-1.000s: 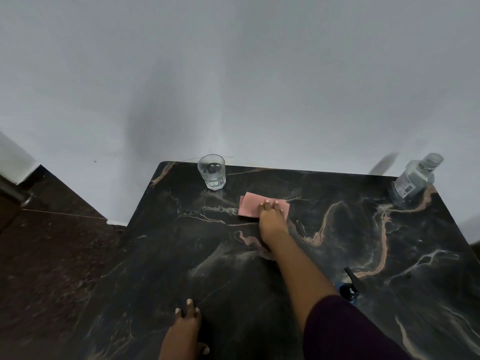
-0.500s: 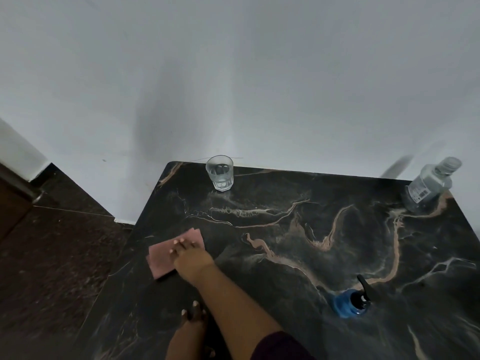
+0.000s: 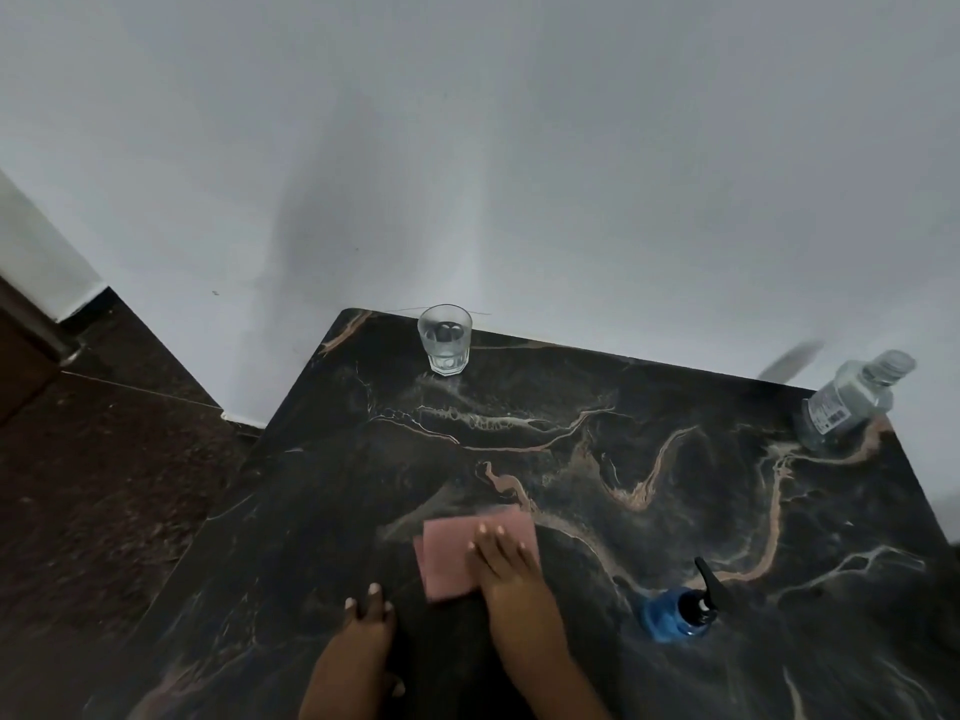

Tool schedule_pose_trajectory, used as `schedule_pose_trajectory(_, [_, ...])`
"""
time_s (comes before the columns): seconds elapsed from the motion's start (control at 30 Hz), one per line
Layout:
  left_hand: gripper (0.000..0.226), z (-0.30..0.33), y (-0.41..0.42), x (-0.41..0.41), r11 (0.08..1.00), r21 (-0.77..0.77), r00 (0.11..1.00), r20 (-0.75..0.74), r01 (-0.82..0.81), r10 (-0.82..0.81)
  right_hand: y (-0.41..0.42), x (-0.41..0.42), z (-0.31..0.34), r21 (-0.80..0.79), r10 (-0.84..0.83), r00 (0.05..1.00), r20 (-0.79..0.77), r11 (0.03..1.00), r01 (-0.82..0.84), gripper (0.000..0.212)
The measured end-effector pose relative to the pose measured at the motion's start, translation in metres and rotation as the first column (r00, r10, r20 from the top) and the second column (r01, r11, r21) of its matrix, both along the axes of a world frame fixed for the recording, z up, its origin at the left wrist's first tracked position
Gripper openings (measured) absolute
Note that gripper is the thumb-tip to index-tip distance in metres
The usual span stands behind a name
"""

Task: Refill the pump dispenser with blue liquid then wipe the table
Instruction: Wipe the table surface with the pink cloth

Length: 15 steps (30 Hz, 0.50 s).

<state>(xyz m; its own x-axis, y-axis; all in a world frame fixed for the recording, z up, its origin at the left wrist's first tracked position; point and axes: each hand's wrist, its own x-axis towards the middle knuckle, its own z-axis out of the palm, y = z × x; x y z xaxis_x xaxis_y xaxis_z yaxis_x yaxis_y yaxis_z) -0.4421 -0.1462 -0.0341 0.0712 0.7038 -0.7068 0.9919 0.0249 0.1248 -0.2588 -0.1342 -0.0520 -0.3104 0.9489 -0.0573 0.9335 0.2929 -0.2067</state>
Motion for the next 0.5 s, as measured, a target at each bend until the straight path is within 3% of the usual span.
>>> schedule_pose_trajectory(0.1, [0.085, -0.002, 0.000, 0.000, 1.000, 0.016, 1.000, 0.014, 0.011, -0.011, -0.052, 0.008, -0.007, 0.145, -0.058, 0.998, -0.031, 0.987, 0.062, 0.060])
schedule_pose_trajectory(0.2, [0.085, 0.000, 0.000, 0.001, 0.999, 0.005, 0.999, 0.000, 0.045, -0.045, -0.072, 0.013, -0.024, 0.351, -0.062, 0.997, 0.056, 0.936, 0.038, 0.056])
schedule_pose_trajectory(0.3, [0.084, -0.003, 0.000, -0.001, 0.999, 0.001, 0.999, 0.004, 0.039, -0.039, -0.054, 0.001, -0.021, 0.219, -0.051, 0.999, -0.002, 0.974, 0.050, 0.080])
schedule_pose_trajectory(0.4, [0.084, -0.006, -0.001, -0.003, 0.998, 0.043, 0.999, 0.020, 0.047, -0.048, -0.004, -0.010, -0.006, 0.016, -0.026, 1.000, -0.008, 1.000, 0.027, 0.063])
schedule_pose_trajectory(0.5, [0.080, -0.003, 0.000, -0.002, 0.991, 0.049, 0.992, -0.021, 0.125, -0.124, 0.061, -0.030, 0.005, -0.238, 0.089, 0.994, 0.058, 0.968, -0.073, 0.061])
